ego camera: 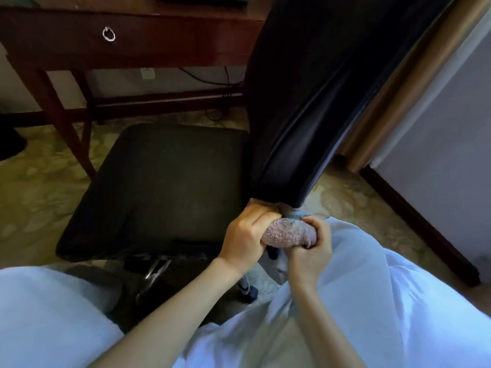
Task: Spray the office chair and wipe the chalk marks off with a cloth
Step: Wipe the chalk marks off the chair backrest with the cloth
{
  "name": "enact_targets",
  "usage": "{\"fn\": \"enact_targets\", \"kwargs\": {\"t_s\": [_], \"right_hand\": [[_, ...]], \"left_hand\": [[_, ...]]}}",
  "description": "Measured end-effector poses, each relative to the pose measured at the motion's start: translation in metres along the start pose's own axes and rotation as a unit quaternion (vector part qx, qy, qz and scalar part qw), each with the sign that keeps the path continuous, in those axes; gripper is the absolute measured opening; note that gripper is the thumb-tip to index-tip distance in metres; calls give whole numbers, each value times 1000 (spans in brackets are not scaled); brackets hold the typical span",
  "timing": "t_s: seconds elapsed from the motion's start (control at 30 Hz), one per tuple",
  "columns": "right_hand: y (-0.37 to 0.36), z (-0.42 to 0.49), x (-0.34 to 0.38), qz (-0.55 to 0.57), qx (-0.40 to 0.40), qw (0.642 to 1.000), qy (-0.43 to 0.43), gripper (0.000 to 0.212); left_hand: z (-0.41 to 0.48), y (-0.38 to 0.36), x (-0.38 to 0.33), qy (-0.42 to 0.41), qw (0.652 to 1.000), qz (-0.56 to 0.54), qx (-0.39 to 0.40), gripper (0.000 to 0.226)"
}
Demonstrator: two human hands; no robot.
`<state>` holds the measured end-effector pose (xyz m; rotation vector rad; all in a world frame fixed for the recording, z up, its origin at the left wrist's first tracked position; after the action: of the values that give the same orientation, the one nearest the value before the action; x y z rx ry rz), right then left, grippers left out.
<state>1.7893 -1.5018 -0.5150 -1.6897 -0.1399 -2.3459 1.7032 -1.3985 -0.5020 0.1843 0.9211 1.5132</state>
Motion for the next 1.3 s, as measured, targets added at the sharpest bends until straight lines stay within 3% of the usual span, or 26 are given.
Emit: {"fn": "enact_targets", "kwargs": {"t_s": [0.17, 0.27, 0.47, 0.6, 0.73, 0.83, 0.93, 1.3], "right_hand": [[-4, -16, -32, -77, 2, 997, -33, 35], [-3, -15, -41, -94, 9, 994, -52, 38], [-3, -24, -48, -140, 4, 981, -133, 49], [-8, -42, -41, -175, 20, 968, -180, 50], [-26, -72, -36, -165, 87, 960, -208, 51], [-44, -94, -37, -156, 143, 957, -198, 54], [-63, -110, -38, -151, 184, 956, -172, 53], [-121, -163, -58, -190, 253, 940, -131, 52]], "left_hand": [[-33, -35, 19, 66, 995, -26, 67, 29], [-30, -39, 19, 69, 994, -29, 78, 24], [-28, -39, 25, 55, 982, -3, 183, 35], [-33, -22, 26, 4, 983, 49, 176, 35], [-50, 2, 47, -17, 978, 106, 178, 36], [-71, 29, 71, -6, 975, 142, 171, 32], [-96, 51, 96, 20, 969, 166, 184, 48], [-136, 89, 144, 76, 953, 216, 196, 31]]}}
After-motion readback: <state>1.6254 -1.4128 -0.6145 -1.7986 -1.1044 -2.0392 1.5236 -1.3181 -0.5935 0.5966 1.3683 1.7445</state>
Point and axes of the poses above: each hand's wrist, its own z-axis towards the middle knuckle, its own y-axis out of the back of the hand, x = y × z, the point moved 3 cm from there along z, towards the middle knuckle, and after that the axes turned 10 degrees about z, right-handed, at the moved point
